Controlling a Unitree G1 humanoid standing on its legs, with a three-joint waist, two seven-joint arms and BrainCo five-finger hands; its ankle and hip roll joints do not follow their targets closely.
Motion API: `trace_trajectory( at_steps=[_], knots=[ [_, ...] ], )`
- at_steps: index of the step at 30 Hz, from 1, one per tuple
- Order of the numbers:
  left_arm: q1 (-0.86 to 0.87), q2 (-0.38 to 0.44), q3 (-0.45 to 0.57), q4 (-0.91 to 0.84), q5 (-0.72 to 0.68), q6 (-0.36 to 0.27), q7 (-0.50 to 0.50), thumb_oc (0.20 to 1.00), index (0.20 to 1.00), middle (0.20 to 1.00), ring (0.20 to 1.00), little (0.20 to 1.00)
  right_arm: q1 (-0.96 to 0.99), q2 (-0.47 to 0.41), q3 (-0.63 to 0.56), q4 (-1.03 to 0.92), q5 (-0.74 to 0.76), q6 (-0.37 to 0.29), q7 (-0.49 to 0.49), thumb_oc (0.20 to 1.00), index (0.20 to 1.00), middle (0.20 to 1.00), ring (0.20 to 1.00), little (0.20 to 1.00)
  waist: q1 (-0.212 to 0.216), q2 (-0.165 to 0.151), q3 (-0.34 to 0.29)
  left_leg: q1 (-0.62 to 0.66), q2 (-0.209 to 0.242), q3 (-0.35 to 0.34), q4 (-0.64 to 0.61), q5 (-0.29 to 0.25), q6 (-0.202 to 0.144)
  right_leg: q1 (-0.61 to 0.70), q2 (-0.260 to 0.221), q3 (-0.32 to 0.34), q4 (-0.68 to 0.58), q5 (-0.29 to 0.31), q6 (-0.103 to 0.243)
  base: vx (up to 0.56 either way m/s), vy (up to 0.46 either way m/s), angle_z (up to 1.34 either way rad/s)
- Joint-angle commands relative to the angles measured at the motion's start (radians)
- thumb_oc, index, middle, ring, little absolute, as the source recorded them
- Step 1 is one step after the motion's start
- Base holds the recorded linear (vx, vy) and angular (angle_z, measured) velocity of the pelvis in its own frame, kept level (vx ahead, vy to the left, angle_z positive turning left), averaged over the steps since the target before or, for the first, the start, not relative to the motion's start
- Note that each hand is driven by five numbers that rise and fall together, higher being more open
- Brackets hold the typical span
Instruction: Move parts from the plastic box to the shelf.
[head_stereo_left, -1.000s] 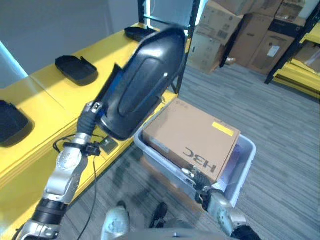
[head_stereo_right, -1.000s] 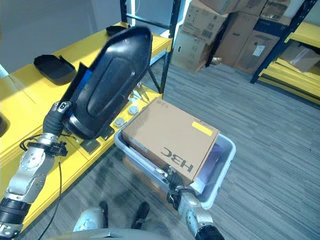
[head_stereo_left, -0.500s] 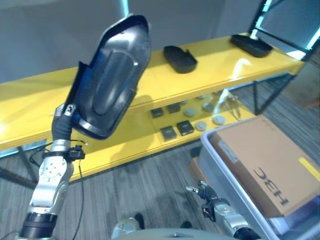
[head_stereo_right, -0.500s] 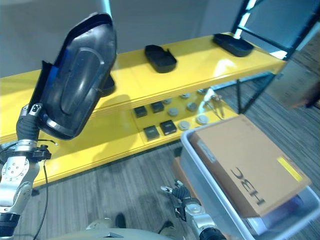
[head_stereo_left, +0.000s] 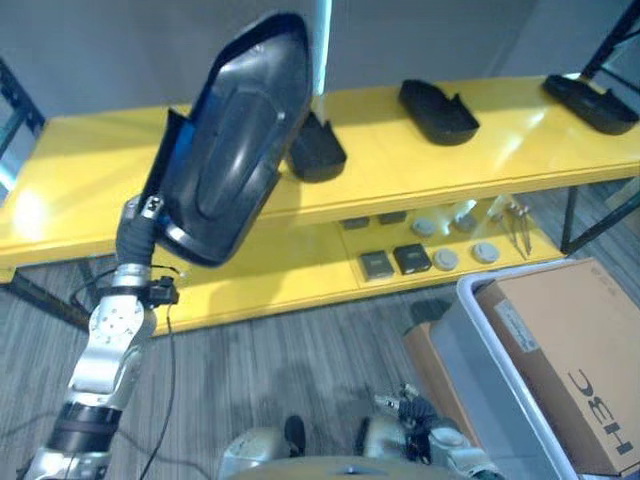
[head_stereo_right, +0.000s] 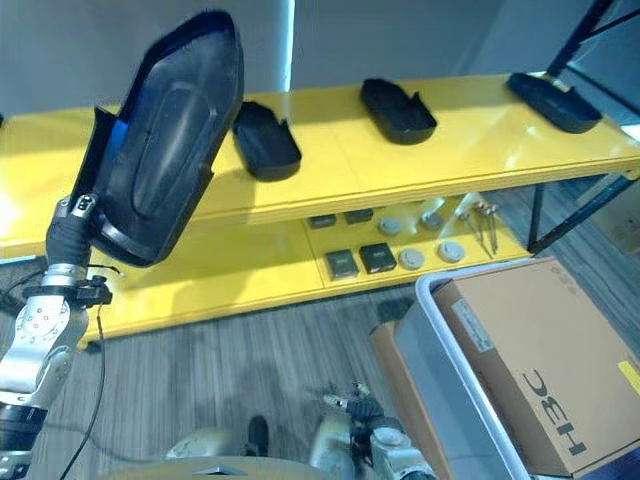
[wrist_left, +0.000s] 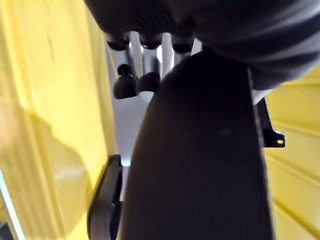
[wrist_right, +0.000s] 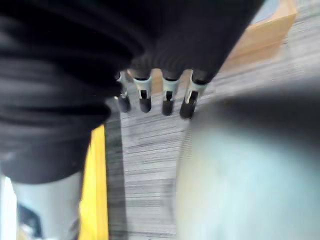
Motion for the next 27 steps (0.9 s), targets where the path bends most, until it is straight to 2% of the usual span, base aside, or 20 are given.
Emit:
trace_trajectory(
  at_steps=[1, 2, 4, 7, 10, 15, 16, 17, 18, 19, 21, 22, 23, 25, 27],
  knots=[
    [-0.049, 0.017, 0.028, -0.096, 0.031, -0.036, 0.039, 0.200, 0.200, 0.200, 0.200, 0.200, -0.018, -0.024, 0.004, 0.072, -0.045, -0.041, 0.052, 1.000, 1.000, 1.000, 1.000, 1.000, 0.009, -0.017, -0.036, 0.010, -0.008, -0.129, 0.061, -0.128, -0.040, 0.085, -0.016, -0.022, -0.381, 0.208, 0.032, 0.42, -0.164, 0.48],
    [-0.047, 0.024, 0.025, -0.101, 0.026, -0.033, 0.036, 0.200, 0.200, 0.200, 0.200, 0.200, -0.020, -0.021, 0.000, 0.074, -0.039, -0.032, 0.060, 1.000, 1.000, 1.000, 1.000, 1.000, 0.005, -0.022, -0.032, 0.018, -0.006, -0.144, 0.073, -0.142, -0.042, 0.080, -0.013, -0.007, -0.465, 0.232, 0.043, 0.38, -0.147, 0.38],
    [-0.037, 0.030, 0.019, -0.108, 0.016, -0.032, 0.019, 0.200, 0.200, 0.200, 0.200, 0.200, -0.016, -0.008, -0.009, 0.064, -0.036, -0.006, 0.059, 1.000, 1.000, 1.000, 1.000, 1.000, -0.010, -0.028, -0.016, 0.040, 0.008, -0.194, 0.103, -0.172, -0.042, 0.054, -0.013, 0.054, -0.551, 0.271, 0.059, 0.52, -0.176, 0.58],
    [-0.030, 0.004, 0.011, -0.108, 0.038, -0.041, 0.013, 0.200, 0.200, 0.200, 0.200, 0.200, -0.012, -0.008, -0.010, 0.068, -0.054, -0.005, 0.074, 1.000, 1.000, 1.000, 1.000, 1.000, -0.024, -0.042, -0.015, 0.058, 0.016, -0.221, 0.111, -0.190, -0.041, 0.071, 0.005, 0.094, -0.544, 0.270, 0.059, 0.45, -0.104, 0.72],
    [-0.044, -0.015, -0.004, -0.103, 0.040, -0.034, 0.039, 0.200, 0.200, 0.200, 0.200, 0.200, -0.015, -0.016, -0.006, 0.077, -0.066, 0.010, 0.079, 1.000, 1.000, 1.000, 1.000, 1.000, -0.037, -0.051, -0.030, 0.058, 0.029, -0.212, 0.122, -0.199, -0.048, 0.087, 0.026, 0.115, -0.515, 0.252, 0.043, 0.30, -0.069, 0.46],
    [-0.089, -0.055, -0.051, -0.099, 0.051, -0.017, 0.076, 0.200, 0.200, 0.200, 0.200, 0.200, -0.025, -0.030, 0.008, 0.086, -0.033, 0.000, 0.052, 1.000, 1.000, 1.000, 1.000, 1.000, -0.055, -0.067, -0.077, 0.091, 0.104, -0.157, 0.109, -0.203, -0.093, 0.139, 0.051, 0.092, -0.477, 0.211, -0.006, 0.29, -0.103, 0.21],
    [-0.092, -0.062, -0.056, -0.097, 0.057, -0.016, 0.080, 0.200, 0.200, 0.200, 0.200, 0.200, -0.025, -0.032, 0.008, 0.082, -0.029, 0.004, 0.046, 1.000, 1.000, 1.000, 1.000, 1.000, -0.059, -0.067, -0.082, 0.093, 0.123, -0.143, 0.116, -0.195, -0.103, 0.147, 0.055, 0.086, -0.475, 0.205, -0.013, 0.38, -0.171, 0.20],
    [-0.101, -0.071, -0.069, -0.091, 0.070, -0.010, 0.099, 0.200, 0.200, 0.200, 0.200, 0.200, -0.020, -0.036, 0.007, 0.084, -0.028, 0.004, 0.035, 1.000, 1.000, 1.000, 1.000, 1.000, -0.068, -0.069, -0.090, 0.078, 0.175, -0.107, 0.163, -0.143, -0.130, 0.165, 0.068, 0.070, -0.471, 0.185, -0.034, 0.32, -0.168, 0.20],
    [-0.103, -0.073, -0.073, -0.090, 0.071, -0.008, 0.106, 0.200, 0.200, 0.200, 0.200, 0.200, -0.017, -0.038, 0.006, 0.085, -0.034, 0.005, 0.035, 1.000, 1.000, 1.000, 1.000, 1.000, -0.070, -0.071, -0.091, 0.057, 0.199, -0.093, 0.211, -0.107, -0.142, 0.176, 0.074, 0.064, -0.472, 0.175, -0.045, 0.27, -0.158, 0.12],
    [-0.103, -0.073, -0.074, -0.090, 0.071, -0.007, 0.107, 0.200, 0.200, 0.200, 0.200, 0.200, -0.016, -0.038, 0.006, 0.085, -0.036, 0.005, 0.034, 1.000, 1.000, 1.000, 1.000, 1.000, -0.071, -0.071, -0.092, 0.050, 0.204, -0.091, 0.223, -0.102, -0.144, 0.177, 0.076, 0.063, -0.473, 0.173, -0.047, 0.16, -0.117, 0.02],
    [-0.101, -0.075, -0.076, -0.095, 0.074, 0.001, 0.109, 0.200, 0.200, 0.200, 0.200, 0.200, -0.010, -0.042, 0.006, 0.086, -0.036, 0.003, 0.033, 1.000, 1.000, 1.000, 1.000, 1.000, -0.073, -0.077, -0.084, -0.017, 0.234, -0.081, 0.349, -0.049, -0.155, 0.191, 0.086, 0.058, -0.469, 0.160, -0.070, 0.15, -0.142, 0.03],
    [-0.100, -0.077, -0.077, -0.096, 0.072, 0.005, 0.103, 0.200, 0.200, 0.200, 0.200, 0.200, -0.004, -0.043, 0.001, 0.095, -0.040, -0.009, 0.028, 1.000, 1.000, 1.000, 1.000, 1.000, -0.071, -0.088, -0.068, -0.108, 0.246, -0.082, 0.511, -0.004, -0.155, 0.205, 0.092, 0.062, -0.465, 0.156, -0.093, 0.11, -0.137, 0.16],
    [-0.101, -0.077, -0.078, -0.096, 0.072, 0.006, 0.101, 0.200, 0.200, 0.200, 0.200, 0.200, -0.003, -0.043, -0.001, 0.100, -0.041, -0.014, 0.027, 1.000, 1.000, 1.000, 1.000, 1.000, -0.071, -0.088, -0.064, -0.133, 0.250, -0.083, 0.536, 0.001, -0.154, 0.206, 0.096, 0.062, -0.464, 0.154, -0.097, 0.10, -0.102, 0.16],
    [-0.107, -0.079, -0.083, -0.094, 0.079, 0.004, 0.094, 0.200, 0.200, 0.200, 0.200, 0.200, -0.008, -0.044, -0.010, 0.135, -0.031, -0.045, 0.023, 1.000, 1.000, 1.000, 1.000, 1.000, -0.076, -0.079, -0.051, -0.176, 0.272, -0.060, 0.517, 0.013, -0.151, 0.213, 0.113, 0.066, -0.458, 0.141, -0.104, 0.05, 0.031, 0.04],
    [-0.113, -0.075, -0.088, -0.098, 0.075, -0.002, 0.096, 0.200, 0.200, 0.200, 0.200, 0.200, -0.030, -0.050, -0.021, 0.166, -0.019, -0.061, 0.032, 1.000, 1.000, 1.000, 1.000, 1.000, -0.085, -0.054, -0.048, -0.137, 0.306, 0.000, 0.286, 0.036, -0.164, 0.215, 0.123, 0.053, -0.453, 0.123, -0.093, 0.05, 0.207, 0.08]
  ],
)
